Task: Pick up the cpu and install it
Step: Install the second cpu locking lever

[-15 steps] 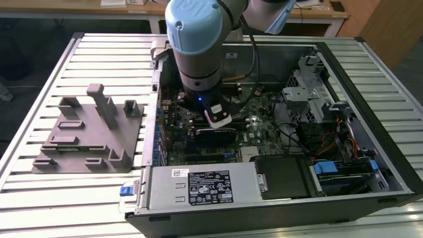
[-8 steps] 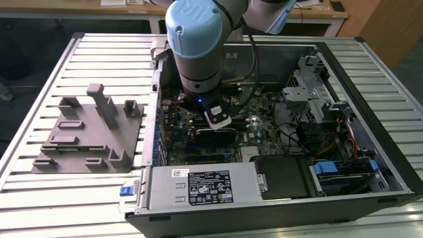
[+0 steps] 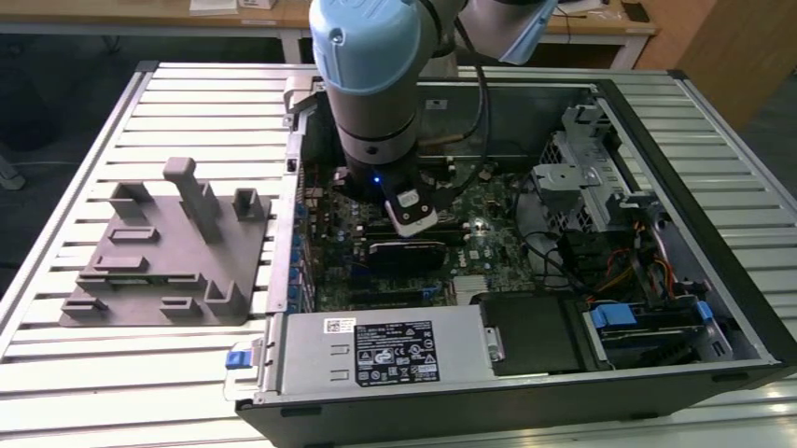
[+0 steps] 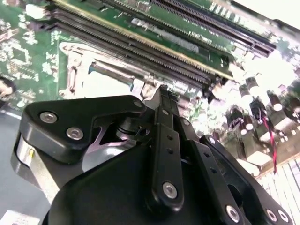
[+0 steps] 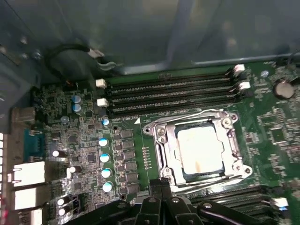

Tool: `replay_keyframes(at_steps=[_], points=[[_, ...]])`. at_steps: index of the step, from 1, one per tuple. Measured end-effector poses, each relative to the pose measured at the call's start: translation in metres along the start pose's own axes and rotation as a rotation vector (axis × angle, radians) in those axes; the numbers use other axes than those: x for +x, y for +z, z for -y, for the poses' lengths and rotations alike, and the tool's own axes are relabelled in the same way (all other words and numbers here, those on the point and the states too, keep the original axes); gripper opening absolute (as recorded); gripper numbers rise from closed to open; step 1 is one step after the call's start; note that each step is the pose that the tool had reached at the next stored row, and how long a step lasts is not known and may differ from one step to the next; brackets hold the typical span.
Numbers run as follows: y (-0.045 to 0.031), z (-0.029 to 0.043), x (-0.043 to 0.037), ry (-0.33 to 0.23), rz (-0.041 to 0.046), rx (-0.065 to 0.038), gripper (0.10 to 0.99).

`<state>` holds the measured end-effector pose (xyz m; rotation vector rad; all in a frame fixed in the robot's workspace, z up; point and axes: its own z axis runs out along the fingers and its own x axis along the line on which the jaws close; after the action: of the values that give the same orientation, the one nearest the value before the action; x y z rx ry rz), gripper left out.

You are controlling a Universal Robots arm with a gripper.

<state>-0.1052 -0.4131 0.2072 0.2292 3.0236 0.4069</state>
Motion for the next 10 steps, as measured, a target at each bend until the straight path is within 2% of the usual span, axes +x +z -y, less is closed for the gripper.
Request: replay_keyframes(at_steps=[3,5,7,10], points=[[-0.0095,-0.0027,-0.0006,0.000,0.0001,0.000,0.106],[-0.0132,-0.0038,-0.0013,0.000,0.0001,0.000,0.106],[-0.0137,-0.0044,-0.0038,-0.001,0.0008,0.004,0.106],[-0.0130,-0.0057,-0.0118,-0.001,0.0012,0.012,0.106]])
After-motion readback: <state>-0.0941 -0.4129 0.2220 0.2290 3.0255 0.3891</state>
